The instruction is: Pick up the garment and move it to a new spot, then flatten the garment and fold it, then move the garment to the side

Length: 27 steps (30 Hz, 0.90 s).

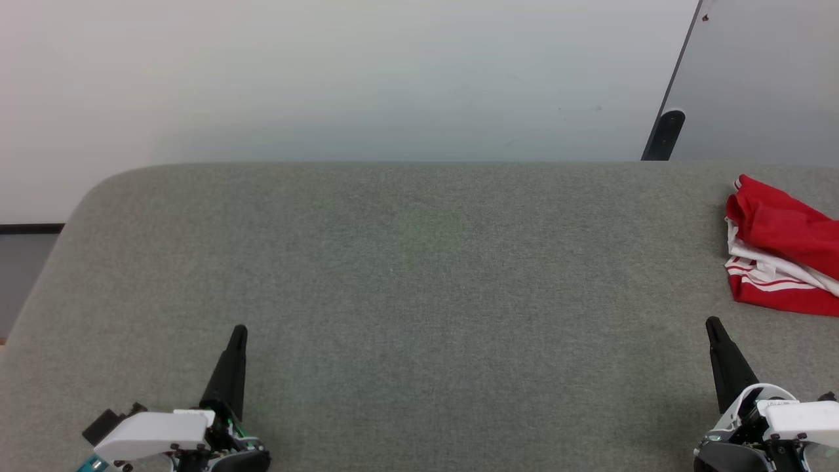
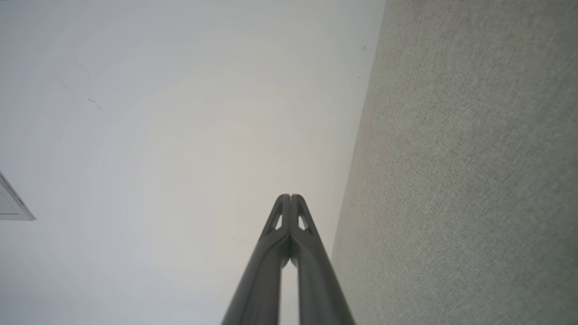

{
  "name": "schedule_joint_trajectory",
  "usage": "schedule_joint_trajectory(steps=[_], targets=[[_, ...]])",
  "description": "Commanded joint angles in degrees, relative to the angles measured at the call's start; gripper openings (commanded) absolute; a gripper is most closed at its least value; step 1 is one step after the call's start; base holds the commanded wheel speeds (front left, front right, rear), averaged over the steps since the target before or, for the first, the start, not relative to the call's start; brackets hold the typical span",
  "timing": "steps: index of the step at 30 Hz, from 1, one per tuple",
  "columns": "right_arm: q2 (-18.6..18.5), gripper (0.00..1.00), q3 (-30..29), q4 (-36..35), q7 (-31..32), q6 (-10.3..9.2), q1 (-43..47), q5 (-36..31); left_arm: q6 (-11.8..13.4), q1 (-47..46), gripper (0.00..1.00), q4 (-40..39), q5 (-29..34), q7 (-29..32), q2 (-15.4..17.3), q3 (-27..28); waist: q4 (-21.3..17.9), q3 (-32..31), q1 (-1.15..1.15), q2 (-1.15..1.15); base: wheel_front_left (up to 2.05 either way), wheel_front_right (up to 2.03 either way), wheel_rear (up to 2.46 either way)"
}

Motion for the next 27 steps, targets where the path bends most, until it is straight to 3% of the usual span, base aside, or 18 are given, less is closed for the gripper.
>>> schedule_joint_trajectory(steps=[1, 27], targets=[[0.17, 0.0, -0.06, -0.13, 0.13, -0.08, -0.16, 0.2, -0.3, -0.54, 0.0, 0.04, -0.17, 0.2, -0.07, 0.16, 0.0, 0.0, 0.0, 0.0, 0.0, 0.0, 0.0], [0.17, 0.0, -0.05, -0.13, 0.12, -0.08, -0.16, 0.21, -0.31, -0.54, 0.0, 0.04, -0.18, 0.19, -0.07, 0.14, 0.0, 0.0, 0.0, 0.0, 0.0, 0.0, 0.0]])
